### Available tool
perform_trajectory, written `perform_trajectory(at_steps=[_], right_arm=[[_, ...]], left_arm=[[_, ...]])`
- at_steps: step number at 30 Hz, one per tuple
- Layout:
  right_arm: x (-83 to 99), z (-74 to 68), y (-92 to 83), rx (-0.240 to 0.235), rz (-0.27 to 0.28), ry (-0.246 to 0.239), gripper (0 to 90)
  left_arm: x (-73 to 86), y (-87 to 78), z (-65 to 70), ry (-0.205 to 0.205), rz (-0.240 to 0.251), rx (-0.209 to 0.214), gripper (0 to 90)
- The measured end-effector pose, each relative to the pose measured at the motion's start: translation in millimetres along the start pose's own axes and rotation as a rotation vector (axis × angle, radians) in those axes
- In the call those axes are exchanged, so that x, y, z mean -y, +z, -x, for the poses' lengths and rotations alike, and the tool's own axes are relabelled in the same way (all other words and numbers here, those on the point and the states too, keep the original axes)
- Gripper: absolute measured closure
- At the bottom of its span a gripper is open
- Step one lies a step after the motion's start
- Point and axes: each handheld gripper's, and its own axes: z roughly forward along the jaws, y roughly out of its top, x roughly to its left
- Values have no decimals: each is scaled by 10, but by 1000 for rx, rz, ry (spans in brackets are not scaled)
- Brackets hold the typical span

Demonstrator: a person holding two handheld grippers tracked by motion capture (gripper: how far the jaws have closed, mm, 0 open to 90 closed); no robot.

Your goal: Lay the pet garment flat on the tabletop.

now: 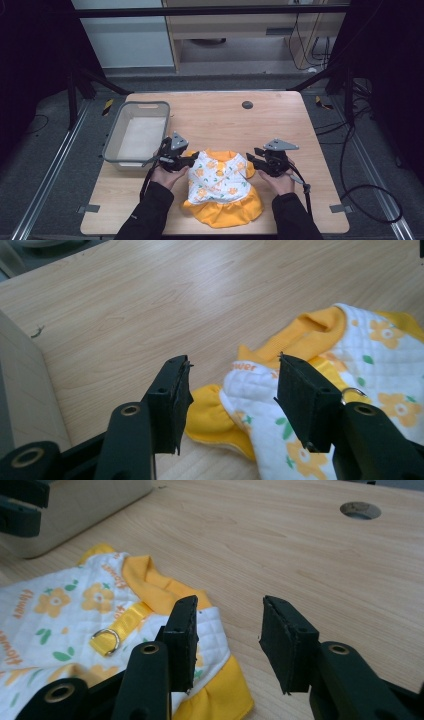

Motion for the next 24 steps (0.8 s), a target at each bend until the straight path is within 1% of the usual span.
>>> perform_trajectory(at_steps=[3, 5, 7, 10, 11, 12, 14, 15, 16, 17, 18, 19, 23, 24], right_arm=[[26, 21, 93, 7, -23, -6, 584], [43, 30, 143, 4, -34, -4, 584], [57, 32, 182, 0, -41, -5, 584], [89, 31, 248, 3, -62, -11, 583], [102, 34, 270, 4, -69, -15, 583], [116, 30, 291, 4, -76, -9, 583], [146, 28, 329, -3, -92, -3, 584], [164, 25, 352, -4, -98, -5, 584], [181, 20, 380, -2, -111, -14, 584], [187, 12, 393, -2, -117, -12, 586], [195, 14, 406, -1, -119, -23, 588], [200, -3, 419, -6, -124, -10, 593], [223, -26, 463, -6, -137, -20, 614], [227, -28, 470, -4, -138, -29, 620]], left_arm=[[29, 112, -34, -8, -25, -5, 465], [44, 178, -27, -3, -36, -11, 468], [50, 235, -4, -7, -45, -3, 468], [53, 303, 38, 19, -71, -12, 471], [59, 325, 44, 22, -79, -19, 472], [69, 348, 44, 19, -90, -22, 475], [86, 380, 38, 6, -107, -19, 478], [95, 393, 50, 11, -106, -16, 482], [101, 398, 60, 21, -106, -24, 494], [107, 407, 70, 28, -109, -29, 501], [115, 422, 73, 33, -122, -30, 509], [126, 437, 68, 32, -127, -32, 514], [167, 473, 45, 18, -147, -31, 539], [178, 481, 46, 13, -152, -30, 546]])
